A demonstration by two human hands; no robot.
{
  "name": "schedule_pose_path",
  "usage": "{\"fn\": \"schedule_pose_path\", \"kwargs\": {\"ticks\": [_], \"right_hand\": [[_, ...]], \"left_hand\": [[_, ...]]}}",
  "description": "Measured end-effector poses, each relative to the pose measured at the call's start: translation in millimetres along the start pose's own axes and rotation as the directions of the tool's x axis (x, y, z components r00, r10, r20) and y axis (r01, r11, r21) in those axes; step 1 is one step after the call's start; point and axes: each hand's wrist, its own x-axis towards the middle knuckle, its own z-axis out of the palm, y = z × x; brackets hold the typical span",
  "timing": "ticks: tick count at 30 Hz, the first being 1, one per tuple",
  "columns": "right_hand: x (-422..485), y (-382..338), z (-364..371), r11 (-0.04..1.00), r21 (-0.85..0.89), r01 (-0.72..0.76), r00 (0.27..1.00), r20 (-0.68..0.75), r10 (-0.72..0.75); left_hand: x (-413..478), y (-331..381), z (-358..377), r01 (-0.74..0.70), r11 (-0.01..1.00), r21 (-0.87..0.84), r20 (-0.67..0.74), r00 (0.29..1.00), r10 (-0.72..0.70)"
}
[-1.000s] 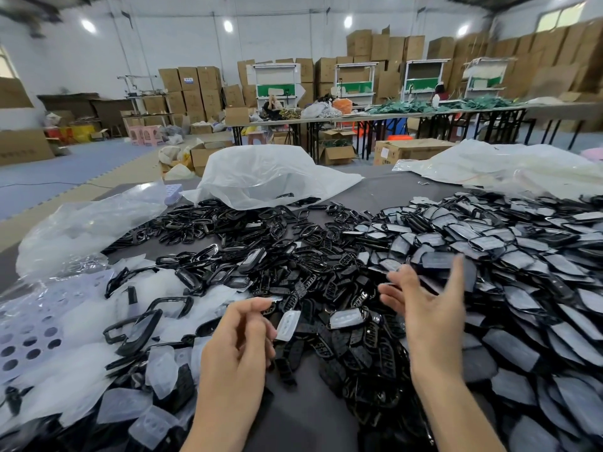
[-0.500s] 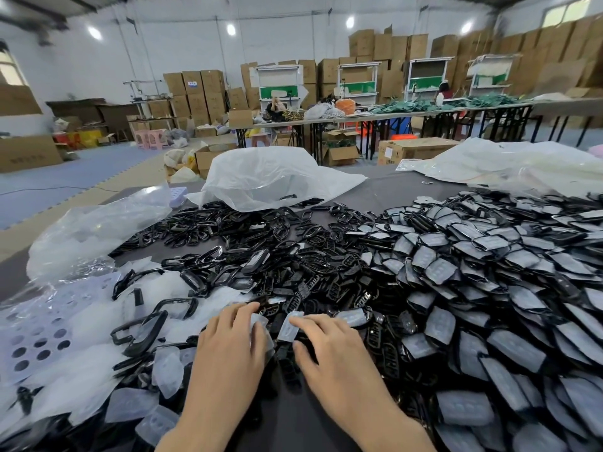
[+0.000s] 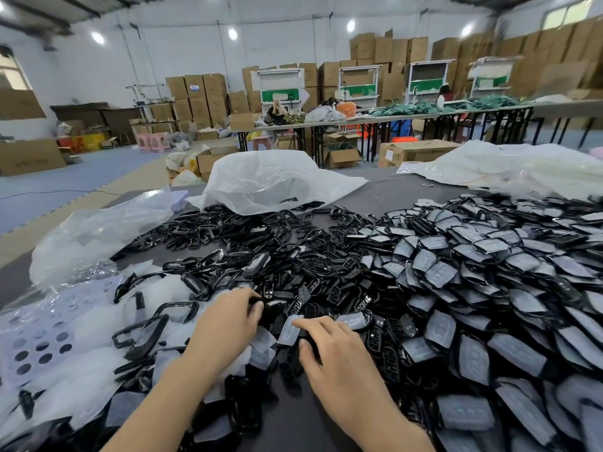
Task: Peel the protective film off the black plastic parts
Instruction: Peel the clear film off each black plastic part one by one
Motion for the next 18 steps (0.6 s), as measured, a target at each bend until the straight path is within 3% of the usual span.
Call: {"fn": "schedule_pose_path", "kwargs": {"ticks": [2, 3, 8, 12, 13, 15, 17, 18], "right_hand": [[0.6, 0.8, 0.0, 0.999, 0.046, -0.009, 1.0, -0.014, 0.01], [1.3, 1.0, -0.3, 0.996, 0.083, -0.02, 0.999, -0.027, 0.022], [3.7, 3.1, -3.4, 0.947, 0.3, -0.112, 0.984, -0.096, 0.147], [2.7, 2.5, -7.1, 0.911, 0.387, -0.14, 0.971, -0.124, 0.202], [2.7, 2.0, -7.6, 0.905, 0.403, -0.14, 0.968, -0.138, 0.211], [3.5, 1.4, -8.9, 0.882, 0.452, -0.132, 0.959, -0.166, 0.229], [5.2, -0.1, -9.6, 0.829, 0.545, -0.127, 0.952, -0.167, 0.255], [6.5, -1.4, -10.4, 0.774, 0.619, -0.133, 0.951, -0.141, 0.276]], "left_hand": [[4.8, -5.7, -3.4, 0.008, 0.988, -0.152, -0.062, 0.998, -0.017], [8.3, -8.4, -5.0, 0.01, 0.99, -0.138, -0.085, 0.996, -0.021], [24.2, -4.5, -6.2, -0.012, 0.981, 0.193, 0.105, 0.994, -0.009], [27.3, 1.2, -7.2, -0.118, 0.931, 0.344, 0.086, 0.992, 0.094], [25.9, 3.3, -10.2, -0.134, 0.952, 0.276, 0.066, 0.991, 0.12], [16.9, 10.3, -20.5, -0.132, 0.989, -0.061, -0.05, 0.99, 0.129], [-0.4, 20.6, -29.8, -0.106, 0.871, -0.48, -0.138, 0.989, 0.044], [-11.5, 27.3, -33.5, -0.076, 0.727, -0.682, -0.107, 0.994, 0.004]]}}
